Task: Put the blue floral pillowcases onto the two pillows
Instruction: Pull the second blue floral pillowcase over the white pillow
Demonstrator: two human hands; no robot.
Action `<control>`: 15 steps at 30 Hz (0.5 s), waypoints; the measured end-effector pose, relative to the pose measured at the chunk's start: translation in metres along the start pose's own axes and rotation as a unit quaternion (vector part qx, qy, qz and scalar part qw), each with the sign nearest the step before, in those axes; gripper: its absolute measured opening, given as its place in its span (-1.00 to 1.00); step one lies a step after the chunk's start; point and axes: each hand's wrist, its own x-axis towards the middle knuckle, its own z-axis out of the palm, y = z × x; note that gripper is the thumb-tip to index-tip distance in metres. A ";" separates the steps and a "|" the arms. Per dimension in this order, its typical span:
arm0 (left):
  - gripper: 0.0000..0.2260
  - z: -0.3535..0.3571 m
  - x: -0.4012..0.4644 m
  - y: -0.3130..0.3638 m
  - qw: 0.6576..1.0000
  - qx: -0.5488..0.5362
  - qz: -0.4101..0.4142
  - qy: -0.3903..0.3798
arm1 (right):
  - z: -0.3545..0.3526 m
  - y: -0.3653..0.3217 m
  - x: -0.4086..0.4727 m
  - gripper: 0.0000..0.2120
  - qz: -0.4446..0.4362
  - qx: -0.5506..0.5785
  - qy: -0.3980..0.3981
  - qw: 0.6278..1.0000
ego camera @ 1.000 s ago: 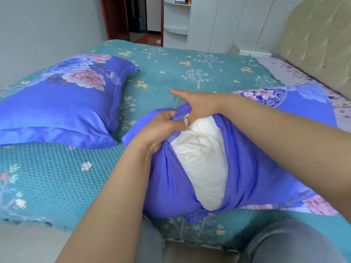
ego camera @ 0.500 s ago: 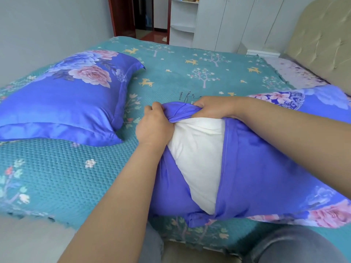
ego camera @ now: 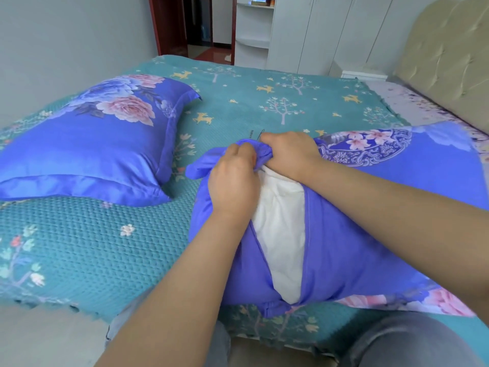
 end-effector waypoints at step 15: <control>-0.76 -0.004 0.004 0.006 0.841 -0.451 -0.248 -0.167 | 0.007 0.013 -0.010 -0.52 -0.071 0.156 -0.066 0.983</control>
